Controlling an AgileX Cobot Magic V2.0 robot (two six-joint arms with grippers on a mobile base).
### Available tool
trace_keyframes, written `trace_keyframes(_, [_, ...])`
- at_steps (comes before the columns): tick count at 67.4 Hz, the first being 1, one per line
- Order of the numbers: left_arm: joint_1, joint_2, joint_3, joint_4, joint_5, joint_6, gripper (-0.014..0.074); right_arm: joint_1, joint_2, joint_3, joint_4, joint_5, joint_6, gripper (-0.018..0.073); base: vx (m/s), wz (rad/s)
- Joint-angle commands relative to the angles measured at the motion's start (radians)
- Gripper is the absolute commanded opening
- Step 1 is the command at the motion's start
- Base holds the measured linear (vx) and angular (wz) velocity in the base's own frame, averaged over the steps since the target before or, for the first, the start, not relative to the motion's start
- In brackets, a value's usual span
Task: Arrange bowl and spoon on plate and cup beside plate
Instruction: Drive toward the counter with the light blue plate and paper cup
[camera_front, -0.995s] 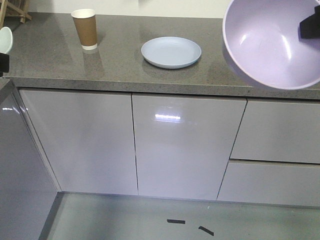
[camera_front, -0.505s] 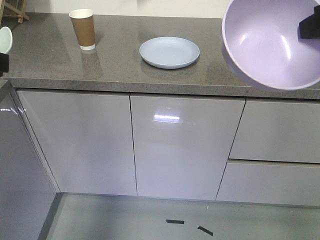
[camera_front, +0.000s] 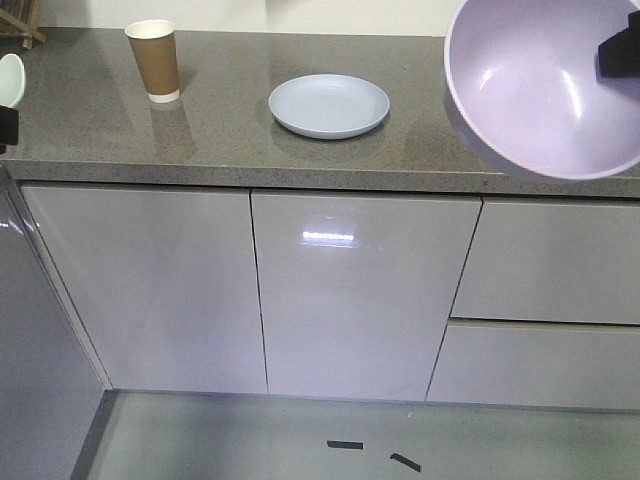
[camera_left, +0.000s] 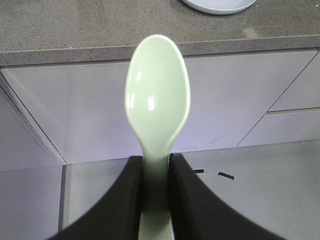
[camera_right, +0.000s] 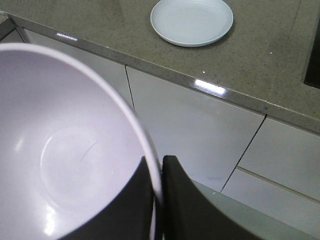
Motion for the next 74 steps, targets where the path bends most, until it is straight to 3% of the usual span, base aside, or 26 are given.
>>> trace_keyframes(1, [-0.004,-0.019,-0.027,-0.004,-0.056,-0.009,-0.0007,-0.005,-0.020,-0.027,0.019,-0.063,0.002,-0.0004,0.01,-0.01])
trace_keyframes(74, [-0.004,-0.019,-0.027,-0.004,-0.056,-0.009,-0.0007,-0.005,-0.020,-0.027,0.019,-0.063,0.002,-0.0004,0.01,-0.02])
